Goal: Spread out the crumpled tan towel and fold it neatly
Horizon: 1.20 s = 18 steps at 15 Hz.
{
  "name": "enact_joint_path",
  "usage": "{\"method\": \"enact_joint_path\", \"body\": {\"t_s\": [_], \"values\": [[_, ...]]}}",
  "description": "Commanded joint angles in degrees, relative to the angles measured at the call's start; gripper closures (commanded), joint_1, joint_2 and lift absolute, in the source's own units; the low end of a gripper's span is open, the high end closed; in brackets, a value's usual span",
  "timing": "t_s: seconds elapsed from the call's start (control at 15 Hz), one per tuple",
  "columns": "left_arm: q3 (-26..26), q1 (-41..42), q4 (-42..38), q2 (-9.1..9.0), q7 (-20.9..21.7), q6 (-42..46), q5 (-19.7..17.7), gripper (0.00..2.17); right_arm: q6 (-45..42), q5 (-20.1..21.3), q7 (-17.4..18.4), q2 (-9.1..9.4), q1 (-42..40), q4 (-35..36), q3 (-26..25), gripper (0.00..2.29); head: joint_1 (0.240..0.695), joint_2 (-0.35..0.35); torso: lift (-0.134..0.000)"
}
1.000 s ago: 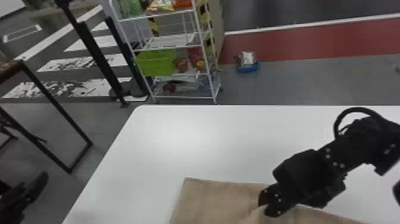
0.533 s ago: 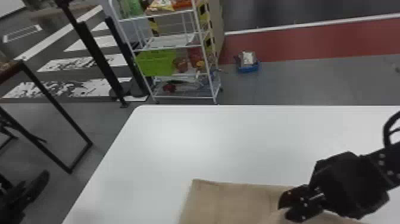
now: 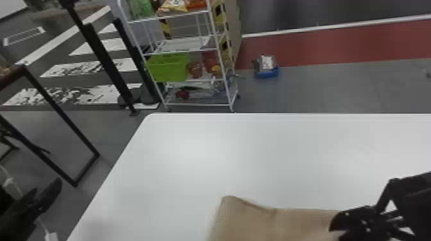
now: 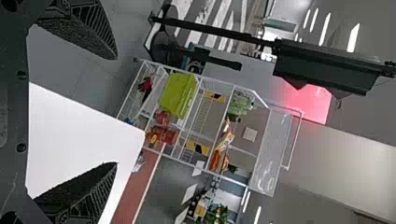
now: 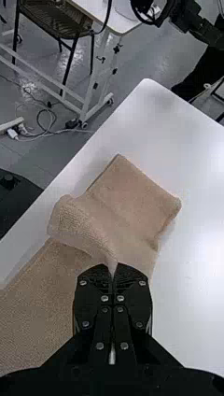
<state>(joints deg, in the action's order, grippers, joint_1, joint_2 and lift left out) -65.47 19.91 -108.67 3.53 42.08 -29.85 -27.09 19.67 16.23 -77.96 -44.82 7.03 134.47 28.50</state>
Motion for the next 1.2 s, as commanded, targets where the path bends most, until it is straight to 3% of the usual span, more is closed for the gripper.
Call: {"method": "enact_joint_path", "body": {"t_s": [0.0,0.27,0.73,1.13], "values": [[1.31,0.30,-2.51,-1.60,0.02,0.00,0.11,0.08,-1.25,-1.20,-0.36,-0.88,-3.34,1.32,-4.16,1.20,0.695,0.350,-0.122],[3.42,0.48,-4.97,-2.65,-0.33,-1.58,0.99,0.08,-6.00,-2.69,-0.36,-2.28,-9.58,2.90,-11.54,1.20,0.695,0.350,-0.122],[4.56,0.48,-5.23,-3.62,-0.51,-1.58,2.31,0.08,-14.61,-0.41,-0.36,-3.87,-12.04,-3.95,-12.42,1.20,0.695,0.350,-0.122],[5.09,0.48,-4.53,-3.53,-0.77,-1.41,2.92,0.08,-19.18,-0.49,-0.36,-3.43,-10.19,-10.37,-11.01,1.20,0.695,0.350,-0.122]]}}
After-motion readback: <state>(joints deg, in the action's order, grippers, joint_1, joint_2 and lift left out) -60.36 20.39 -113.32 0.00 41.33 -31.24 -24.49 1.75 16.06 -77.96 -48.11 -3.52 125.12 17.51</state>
